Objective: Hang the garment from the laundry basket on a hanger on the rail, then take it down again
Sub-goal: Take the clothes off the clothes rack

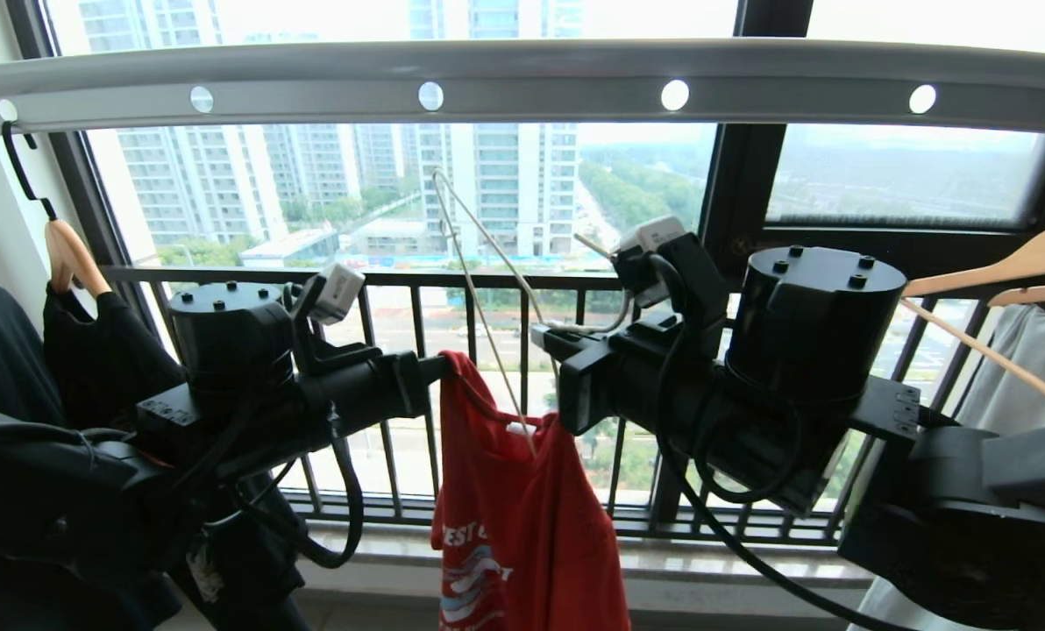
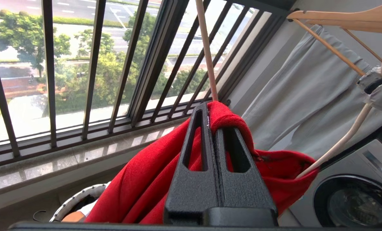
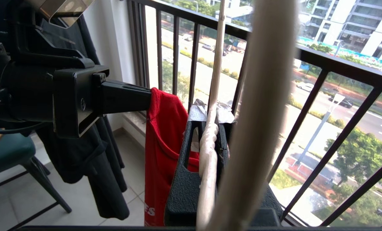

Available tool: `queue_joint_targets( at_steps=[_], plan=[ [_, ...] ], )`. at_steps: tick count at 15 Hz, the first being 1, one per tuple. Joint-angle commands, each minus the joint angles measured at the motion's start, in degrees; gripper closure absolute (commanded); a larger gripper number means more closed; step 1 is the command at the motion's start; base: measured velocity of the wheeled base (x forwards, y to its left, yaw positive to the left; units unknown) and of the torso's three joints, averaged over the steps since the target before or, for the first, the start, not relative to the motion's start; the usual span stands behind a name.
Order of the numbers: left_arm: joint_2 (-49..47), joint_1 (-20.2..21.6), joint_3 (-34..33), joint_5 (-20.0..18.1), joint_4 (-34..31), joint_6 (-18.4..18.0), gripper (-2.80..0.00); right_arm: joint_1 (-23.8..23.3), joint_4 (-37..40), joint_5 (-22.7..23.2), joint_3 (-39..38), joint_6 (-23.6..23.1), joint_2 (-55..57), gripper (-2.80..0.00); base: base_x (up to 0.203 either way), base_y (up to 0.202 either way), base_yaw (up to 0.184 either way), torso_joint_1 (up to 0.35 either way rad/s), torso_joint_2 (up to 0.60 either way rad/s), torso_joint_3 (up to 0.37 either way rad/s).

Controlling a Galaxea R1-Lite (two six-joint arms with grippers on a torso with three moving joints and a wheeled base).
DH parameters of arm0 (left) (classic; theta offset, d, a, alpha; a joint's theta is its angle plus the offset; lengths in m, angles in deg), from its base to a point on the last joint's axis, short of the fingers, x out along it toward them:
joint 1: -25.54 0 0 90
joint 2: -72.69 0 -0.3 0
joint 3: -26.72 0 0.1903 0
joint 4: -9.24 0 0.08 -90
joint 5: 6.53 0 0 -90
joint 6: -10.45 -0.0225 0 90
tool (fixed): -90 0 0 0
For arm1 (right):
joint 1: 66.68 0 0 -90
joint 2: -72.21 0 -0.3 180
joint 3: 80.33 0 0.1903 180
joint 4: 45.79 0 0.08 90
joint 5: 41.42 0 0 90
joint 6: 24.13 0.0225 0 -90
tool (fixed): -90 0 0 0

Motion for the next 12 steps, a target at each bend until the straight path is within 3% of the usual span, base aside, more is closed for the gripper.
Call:
queue_joint_targets(
  at_steps=[1,4,7,9,12],
  plan=[
    [1.6,-1.0,-0.9,-0.1,0.3,-0.2,0.00,-0.1,-1.1,-0.1,0.0,0.0,2.0,0.00,0.000,0.000,0.000,0.000,0.00,0.000],
    [4.7,-4.6,-2.8,-0.3,-2.4,-3.5,0.00,-0.1,-4.8,-0.6,0.1,-0.1,2.4,0.00,0.000,0.000,0.000,0.000,0.00,0.000],
    [4.2,-5.6,1.0,0.4,-16.1,-6.9,0.00,-0.1,-5.0,-1.2,0.1,-0.1,2.4,0.00,0.000,0.000,0.000,0.000,0.00,0.000],
    [2.7,-5.6,1.5,2.8,-16.1,-7.4,0.00,-0.2,-5.0,-1.9,0.2,-0.2,2.3,0.00,0.000,0.000,0.000,0.000,0.00,0.000],
    [-2.0,-5.5,2.2,3.7,-16.1,-8.5,0.00,-0.3,-4.8,-3.0,0.3,-0.5,2.4,0.00,0.000,0.000,0.000,0.000,0.00,0.000]
  ],
)
